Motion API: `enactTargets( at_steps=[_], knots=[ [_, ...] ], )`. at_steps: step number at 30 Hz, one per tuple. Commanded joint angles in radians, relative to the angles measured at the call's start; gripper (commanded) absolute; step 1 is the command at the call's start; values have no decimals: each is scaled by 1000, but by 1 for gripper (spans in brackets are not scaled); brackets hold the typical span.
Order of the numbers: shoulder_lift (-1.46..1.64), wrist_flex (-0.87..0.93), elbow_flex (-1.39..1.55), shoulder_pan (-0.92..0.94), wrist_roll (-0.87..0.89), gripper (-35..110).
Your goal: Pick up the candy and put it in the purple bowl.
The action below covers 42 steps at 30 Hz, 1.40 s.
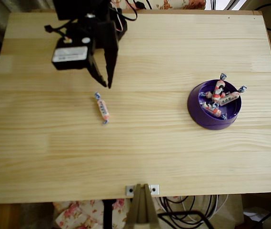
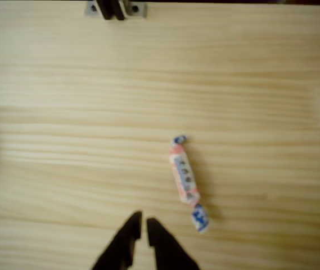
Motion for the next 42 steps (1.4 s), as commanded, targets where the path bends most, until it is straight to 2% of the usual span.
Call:
enactTargets(
  at_steps=[1,5,14,19,31,35,42],
  knots=[
    [3,2,-115,8,0,-1],
    [-87,-8,-178,41,-40,0],
    [-518,-26,-425,69,-31,-1],
    [-649,-5,-479,60,-123,4],
    [-982,-150,-517,-9,-278,11],
    [-1062,-195,-535,-12,-319,15],
    [-1232,-288,-583,9,-385,16]
  ],
)
